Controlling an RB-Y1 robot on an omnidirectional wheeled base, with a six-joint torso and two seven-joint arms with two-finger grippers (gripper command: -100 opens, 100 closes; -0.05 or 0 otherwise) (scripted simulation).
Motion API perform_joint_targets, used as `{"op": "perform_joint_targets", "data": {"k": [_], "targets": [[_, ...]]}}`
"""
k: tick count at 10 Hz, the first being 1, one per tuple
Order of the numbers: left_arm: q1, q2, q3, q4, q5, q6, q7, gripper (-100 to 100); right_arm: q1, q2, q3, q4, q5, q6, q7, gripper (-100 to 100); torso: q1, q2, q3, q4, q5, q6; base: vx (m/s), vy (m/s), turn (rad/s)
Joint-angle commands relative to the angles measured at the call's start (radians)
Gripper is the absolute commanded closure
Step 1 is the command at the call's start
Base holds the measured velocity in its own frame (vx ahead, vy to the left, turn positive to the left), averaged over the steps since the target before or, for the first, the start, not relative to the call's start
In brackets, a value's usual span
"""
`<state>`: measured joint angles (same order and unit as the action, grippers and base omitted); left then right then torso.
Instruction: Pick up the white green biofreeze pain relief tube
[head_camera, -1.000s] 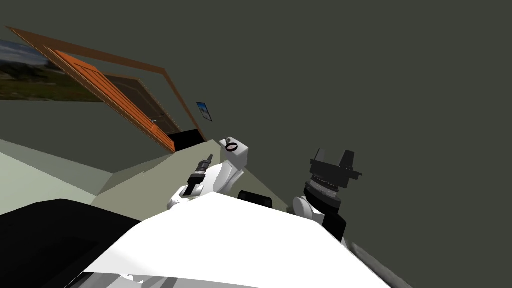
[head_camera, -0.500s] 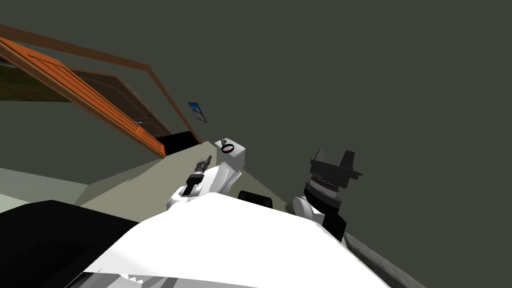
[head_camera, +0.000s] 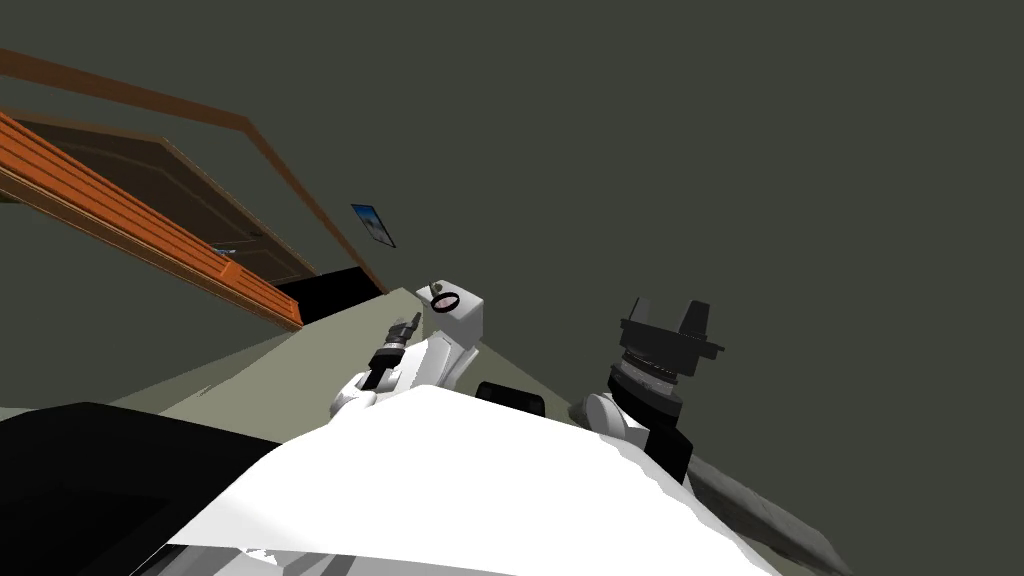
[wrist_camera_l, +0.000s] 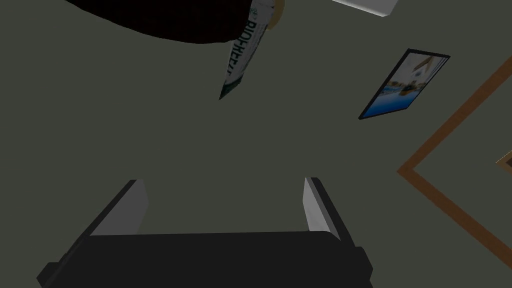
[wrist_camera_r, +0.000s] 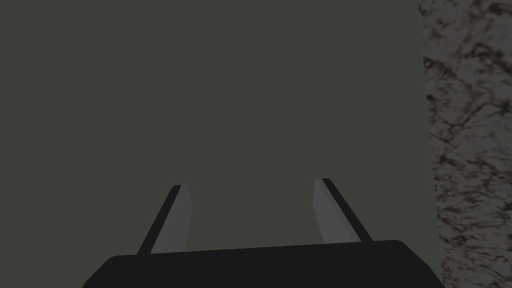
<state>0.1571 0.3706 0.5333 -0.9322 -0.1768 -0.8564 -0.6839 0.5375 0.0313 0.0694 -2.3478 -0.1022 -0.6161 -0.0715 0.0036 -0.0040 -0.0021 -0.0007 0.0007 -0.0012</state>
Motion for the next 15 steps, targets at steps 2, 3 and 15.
{"op": "perform_joint_targets", "data": {"k": [2,3,15], "targets": [[-0.032,0.026,0.016,0.079,-0.009,-0.014,-0.064,-100,0.000,0.000,0.000,0.000,0.000,0.000,0.000,0,0.001,0.000,0.000,0.000,0.000,0.000,0.065,0.037,-0.146],[-0.046,0.039,0.022,0.109,-0.012,-0.019,-0.091,-100,0.000,0.000,0.000,0.000,0.000,0.000,0.000,0,0.001,-0.001,-0.001,0.000,0.000,0.001,0.104,0.042,-0.179],[-0.155,0.065,0.031,0.221,-0.066,-0.005,-0.266,-100,0.000,0.000,0.000,0.000,0.000,0.000,0.000,0,0.004,0.002,0.000,0.000,0.002,0.000,0.070,0.066,-0.048]]}}
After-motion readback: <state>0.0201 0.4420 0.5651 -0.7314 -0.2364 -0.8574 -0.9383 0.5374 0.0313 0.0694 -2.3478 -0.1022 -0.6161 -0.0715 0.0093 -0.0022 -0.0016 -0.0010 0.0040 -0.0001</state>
